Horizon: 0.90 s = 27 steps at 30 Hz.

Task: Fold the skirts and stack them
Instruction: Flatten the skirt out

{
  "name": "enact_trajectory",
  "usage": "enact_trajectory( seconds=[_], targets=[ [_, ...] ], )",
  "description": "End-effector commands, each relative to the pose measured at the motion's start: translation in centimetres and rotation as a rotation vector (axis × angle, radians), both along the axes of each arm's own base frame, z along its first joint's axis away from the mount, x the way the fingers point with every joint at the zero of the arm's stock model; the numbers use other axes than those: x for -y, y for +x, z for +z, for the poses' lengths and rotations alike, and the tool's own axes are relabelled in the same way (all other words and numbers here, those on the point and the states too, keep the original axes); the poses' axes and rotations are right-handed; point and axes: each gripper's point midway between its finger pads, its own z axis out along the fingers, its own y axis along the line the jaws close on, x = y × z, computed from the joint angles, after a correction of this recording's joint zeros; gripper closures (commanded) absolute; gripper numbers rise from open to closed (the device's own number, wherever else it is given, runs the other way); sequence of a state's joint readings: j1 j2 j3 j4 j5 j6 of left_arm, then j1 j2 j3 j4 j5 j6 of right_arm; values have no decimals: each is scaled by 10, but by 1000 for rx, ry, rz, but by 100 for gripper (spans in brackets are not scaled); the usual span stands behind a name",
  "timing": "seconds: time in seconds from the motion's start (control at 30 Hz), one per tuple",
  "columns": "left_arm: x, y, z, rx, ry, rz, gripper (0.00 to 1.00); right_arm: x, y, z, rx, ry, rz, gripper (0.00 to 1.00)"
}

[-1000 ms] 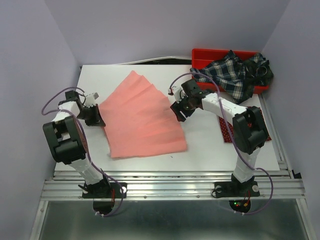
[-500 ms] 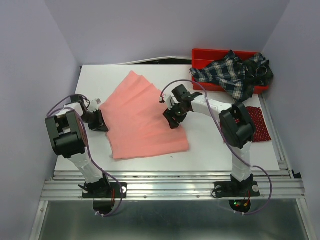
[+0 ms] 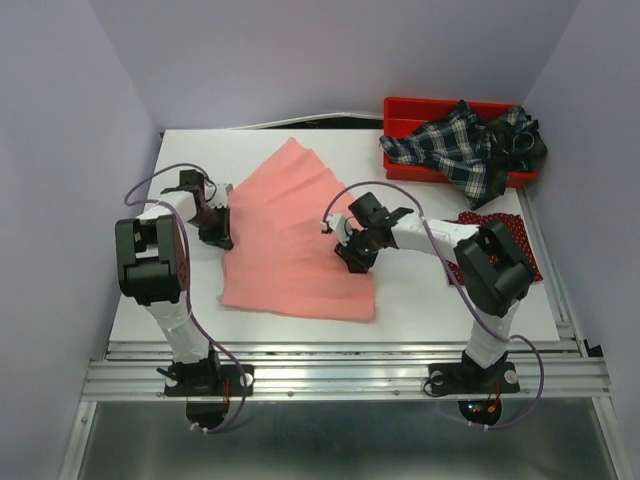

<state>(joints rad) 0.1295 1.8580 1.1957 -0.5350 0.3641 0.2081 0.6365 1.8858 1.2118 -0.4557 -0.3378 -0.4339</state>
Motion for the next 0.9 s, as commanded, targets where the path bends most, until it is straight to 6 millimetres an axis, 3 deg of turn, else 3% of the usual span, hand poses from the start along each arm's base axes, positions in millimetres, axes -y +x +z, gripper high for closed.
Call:
enact_trajectory(
  seconds=[0.0, 0.03, 0.1, 0.23, 0.3, 0.37, 0.4, 0.47, 0.5, 0.53, 0.6, 0.67, 0.7, 0.73, 0.77, 0.8, 0.87],
  targets=[
    [38, -4, -22, -18, 21, -120, 78, 67, -126, -30, -400, -254, 138, 66],
    [40, -4, -22, -20, 19, -116, 78, 60, -137, -18, -387, -221, 205, 66],
    [61, -13, -24, -39, 9, -180, 77, 55, -161, -8, -382, -231, 292, 67],
    [63, -32, -20, -54, 9, -201, 72, 45, -175, 11, -416, -198, 367, 60],
    [65, -57, -17, -86, -17, -253, 70, 40, -174, 24, -405, -172, 381, 56],
    [65, -69, -13, -85, -25, -313, 58, 26, -168, 50, -346, -90, 403, 49],
    [64, -61, 0, -33, -16, -333, 52, 20, -165, 60, -326, -61, 403, 40],
    [64, -46, 24, 56, -35, -365, 41, 0, -147, 90, -242, 1, 400, 33],
    [65, -46, 29, 65, -55, -360, 36, -3, -133, 99, -208, 25, 376, 31],
    [65, -32, 45, 123, -67, -381, 26, -7, -119, 109, -172, 53, 354, 30],
    [72, -24, 67, 169, -125, -420, 21, -18, -76, 141, -56, 141, 296, 25],
    [74, -2, 97, 268, -115, -476, 18, -5, -15, 164, 41, 203, 171, 22],
    [77, 13, 115, 329, -117, -502, 18, -5, 15, 165, 101, 212, 135, 21],
    [79, 20, 124, 360, -118, -521, 18, 12, 49, 165, 166, 184, 59, 21],
    [79, 28, 129, 395, -108, -543, 18, 17, 70, 166, 215, 175, 30, 21],
    [78, 43, 138, 436, -93, -557, 19, 25, 110, 166, 290, 168, -23, 21],
    [80, 59, 144, 480, -89, -579, 21, 29, 145, 167, 342, 187, -50, 21]
  ],
)
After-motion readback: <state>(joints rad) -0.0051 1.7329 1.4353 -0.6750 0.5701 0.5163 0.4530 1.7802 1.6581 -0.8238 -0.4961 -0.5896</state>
